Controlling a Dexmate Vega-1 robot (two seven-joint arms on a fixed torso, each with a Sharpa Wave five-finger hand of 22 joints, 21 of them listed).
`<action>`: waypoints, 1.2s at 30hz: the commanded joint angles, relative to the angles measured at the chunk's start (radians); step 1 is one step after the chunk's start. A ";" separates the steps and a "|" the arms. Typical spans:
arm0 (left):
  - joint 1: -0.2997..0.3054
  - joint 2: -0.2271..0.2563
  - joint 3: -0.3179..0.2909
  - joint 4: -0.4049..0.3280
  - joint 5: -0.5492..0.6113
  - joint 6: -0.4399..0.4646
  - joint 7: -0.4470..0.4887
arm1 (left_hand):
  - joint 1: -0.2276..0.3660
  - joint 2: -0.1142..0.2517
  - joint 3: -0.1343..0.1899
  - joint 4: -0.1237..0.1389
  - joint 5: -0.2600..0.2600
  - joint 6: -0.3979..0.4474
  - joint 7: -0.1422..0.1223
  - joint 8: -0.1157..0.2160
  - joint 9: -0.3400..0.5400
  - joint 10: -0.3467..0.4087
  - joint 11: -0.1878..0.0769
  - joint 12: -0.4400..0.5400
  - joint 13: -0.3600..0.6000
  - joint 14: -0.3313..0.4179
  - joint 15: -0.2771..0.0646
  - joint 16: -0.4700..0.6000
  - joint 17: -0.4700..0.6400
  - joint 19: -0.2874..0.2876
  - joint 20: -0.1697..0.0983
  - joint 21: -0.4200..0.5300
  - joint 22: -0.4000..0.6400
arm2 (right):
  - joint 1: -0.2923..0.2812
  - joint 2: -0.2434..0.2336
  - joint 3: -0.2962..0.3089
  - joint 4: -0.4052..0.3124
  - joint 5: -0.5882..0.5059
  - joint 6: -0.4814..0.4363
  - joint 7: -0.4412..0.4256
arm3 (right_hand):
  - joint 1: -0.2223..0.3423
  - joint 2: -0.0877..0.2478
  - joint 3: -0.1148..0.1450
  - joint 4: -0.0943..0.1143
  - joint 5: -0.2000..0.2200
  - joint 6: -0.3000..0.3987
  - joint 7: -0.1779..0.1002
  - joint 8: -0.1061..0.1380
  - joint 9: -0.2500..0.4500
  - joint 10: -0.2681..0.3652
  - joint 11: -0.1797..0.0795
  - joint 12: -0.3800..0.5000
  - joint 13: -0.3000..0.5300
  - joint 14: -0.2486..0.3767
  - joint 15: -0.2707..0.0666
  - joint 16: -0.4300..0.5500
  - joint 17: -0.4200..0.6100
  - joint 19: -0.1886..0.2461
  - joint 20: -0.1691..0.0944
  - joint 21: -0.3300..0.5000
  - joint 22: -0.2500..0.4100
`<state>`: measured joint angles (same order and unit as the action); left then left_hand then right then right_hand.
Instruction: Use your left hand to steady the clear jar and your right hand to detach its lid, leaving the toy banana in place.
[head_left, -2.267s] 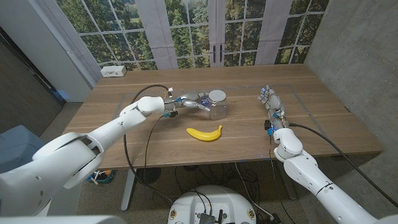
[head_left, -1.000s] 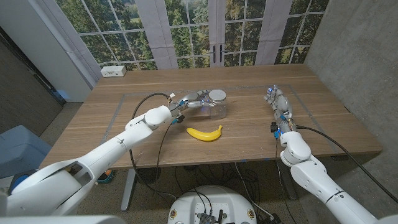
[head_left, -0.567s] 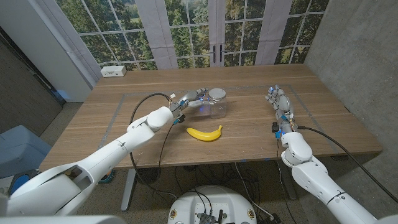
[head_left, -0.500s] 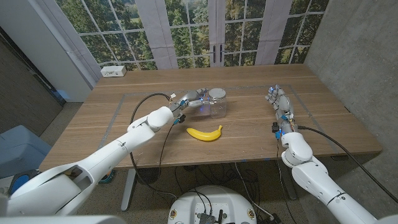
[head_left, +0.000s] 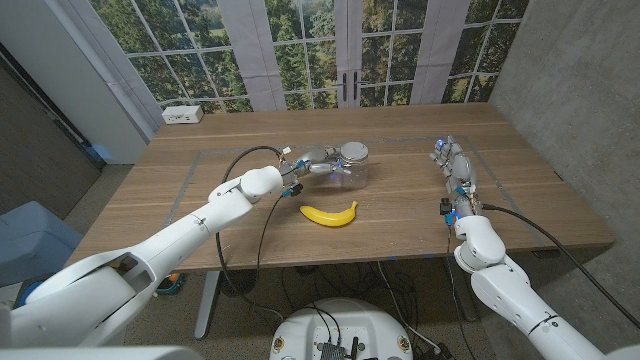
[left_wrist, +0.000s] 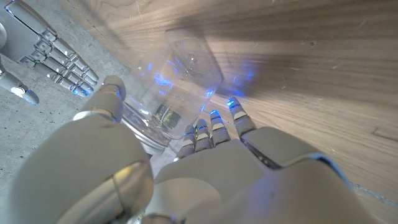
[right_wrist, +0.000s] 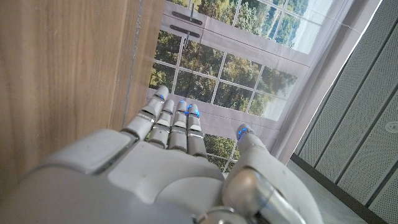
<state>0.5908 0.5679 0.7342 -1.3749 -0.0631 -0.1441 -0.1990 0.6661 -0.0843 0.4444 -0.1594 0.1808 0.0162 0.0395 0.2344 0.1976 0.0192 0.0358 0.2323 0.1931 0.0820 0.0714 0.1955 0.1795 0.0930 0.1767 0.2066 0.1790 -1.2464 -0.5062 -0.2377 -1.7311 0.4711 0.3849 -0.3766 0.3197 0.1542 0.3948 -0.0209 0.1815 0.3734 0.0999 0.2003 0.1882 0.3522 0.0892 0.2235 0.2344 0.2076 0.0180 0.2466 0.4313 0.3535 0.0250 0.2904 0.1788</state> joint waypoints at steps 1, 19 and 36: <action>0.007 -0.023 -0.015 0.027 -0.036 -0.039 0.019 | 0.006 0.019 0.004 -0.002 0.004 0.089 -0.007 0.032 0.006 0.076 -0.036 0.022 0.003 0.042 -0.020 0.008 0.001 0.018 -0.003 0.001 0.002 | -0.008 0.003 0.009 0.005 -0.001 0.017 0.010 | -0.006 0.005 0.002 -0.008 -0.003 0.011 -0.002 0.006 0.004 0.009 0.003 0.005 0.002 0.012 -0.003 0.006 0.000 0.012 0.003 -0.003 0.004; -0.050 -0.010 0.076 -0.017 0.097 0.187 -0.004 | 0.100 0.074 0.037 -0.016 0.018 0.297 -0.003 0.119 0.028 0.334 -0.130 0.077 0.017 0.148 -0.069 0.015 -0.001 0.072 -0.016 0.003 0.002 | -0.005 -0.019 0.010 -0.024 -0.030 -0.024 0.003 | -0.012 0.005 0.001 -0.011 -0.003 0.012 -0.002 0.004 0.004 0.010 0.003 0.005 0.002 0.013 -0.001 0.006 0.000 0.016 0.004 -0.005 0.005; -0.078 -0.008 0.098 0.014 0.101 0.156 -0.045 | 0.101 0.069 0.029 -0.011 0.015 0.268 0.004 0.091 0.020 0.298 -0.120 0.052 0.016 0.122 -0.060 -0.001 -0.001 0.047 -0.017 -0.008 0.002 | 0.028 -0.169 -0.023 -0.303 -0.202 -0.524 -0.145 | 0.093 -0.044 0.032 -0.139 0.020 -0.071 -0.054 -0.017 0.002 -0.063 -0.044 -0.026 -0.002 -0.011 0.019 -0.013 -0.017 -0.004 0.048 -0.032 0.005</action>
<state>0.5246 0.5564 0.8161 -1.3763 0.0283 0.0139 -0.2208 0.7420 -0.0278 0.4664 -0.1695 0.1894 0.2749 0.0255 0.3316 0.2156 0.3278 -0.0836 0.2902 0.2087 0.2126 0.0091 0.1983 0.1769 0.1466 0.1589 0.2026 0.1792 -1.2448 -0.5931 -0.2358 -1.8745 0.3655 0.1557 -0.4408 0.3993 0.1174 0.4235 -0.1494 0.1931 0.3164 0.0507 0.1884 0.1881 0.3026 0.0481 0.2000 0.2322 0.2103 0.0394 0.2397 0.4125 0.3514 0.0631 0.2624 0.1789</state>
